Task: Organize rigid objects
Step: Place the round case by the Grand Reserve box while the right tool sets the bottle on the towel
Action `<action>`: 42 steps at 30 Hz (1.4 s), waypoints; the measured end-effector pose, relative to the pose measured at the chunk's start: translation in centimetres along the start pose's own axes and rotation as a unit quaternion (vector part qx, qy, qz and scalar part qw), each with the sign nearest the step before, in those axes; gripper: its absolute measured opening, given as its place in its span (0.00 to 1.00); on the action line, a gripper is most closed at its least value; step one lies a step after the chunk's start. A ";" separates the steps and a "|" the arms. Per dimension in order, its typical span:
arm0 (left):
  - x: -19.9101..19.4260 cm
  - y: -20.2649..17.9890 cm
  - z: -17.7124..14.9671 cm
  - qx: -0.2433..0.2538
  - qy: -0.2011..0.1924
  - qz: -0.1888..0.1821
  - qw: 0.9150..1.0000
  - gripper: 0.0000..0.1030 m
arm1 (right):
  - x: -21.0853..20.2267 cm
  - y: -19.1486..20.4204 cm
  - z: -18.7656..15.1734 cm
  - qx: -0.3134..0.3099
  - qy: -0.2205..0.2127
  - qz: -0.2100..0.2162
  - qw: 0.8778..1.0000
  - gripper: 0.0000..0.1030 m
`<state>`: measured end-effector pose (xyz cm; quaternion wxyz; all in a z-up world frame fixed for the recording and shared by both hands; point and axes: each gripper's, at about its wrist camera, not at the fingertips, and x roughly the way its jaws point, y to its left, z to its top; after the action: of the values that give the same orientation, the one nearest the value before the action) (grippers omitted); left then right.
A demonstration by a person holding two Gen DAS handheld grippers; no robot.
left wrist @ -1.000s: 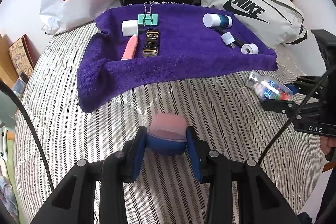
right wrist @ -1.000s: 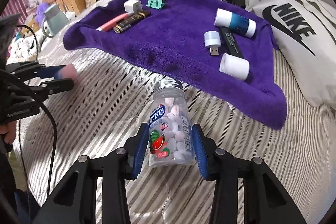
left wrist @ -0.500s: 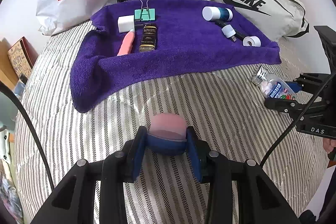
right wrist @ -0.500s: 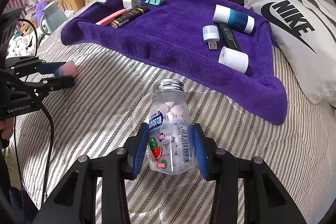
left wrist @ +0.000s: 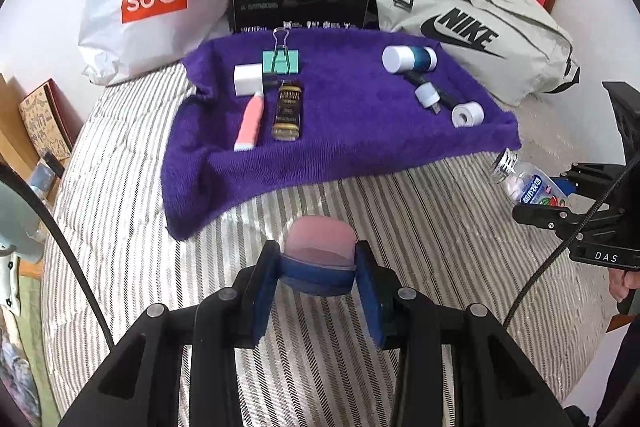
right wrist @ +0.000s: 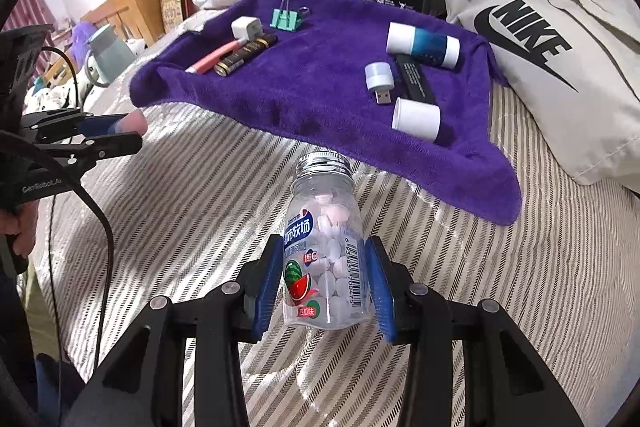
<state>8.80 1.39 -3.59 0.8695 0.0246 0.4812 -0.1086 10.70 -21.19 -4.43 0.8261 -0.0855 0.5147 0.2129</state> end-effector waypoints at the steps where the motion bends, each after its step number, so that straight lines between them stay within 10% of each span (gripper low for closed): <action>1: -0.1 0.0 0.2 0.000 -0.002 0.001 1.000 0.35 | -0.2 0.0 0.1 0.001 -0.003 0.001 1.000 0.40; 15: -0.8 0.6 3.4 0.005 -0.018 0.013 1.000 0.35 | -2.3 -0.5 5.5 -0.016 -0.038 0.022 0.999 0.40; 42: 1.9 3.9 6.0 -0.011 -0.008 0.009 1.000 0.35 | 9.0 -0.9 12.5 -0.039 0.033 0.005 0.999 0.40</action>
<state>15.55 3.97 -2.22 0.8745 0.0183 0.4752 -0.0955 24.66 -15.09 -6.83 0.8036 -0.1218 0.5336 0.2336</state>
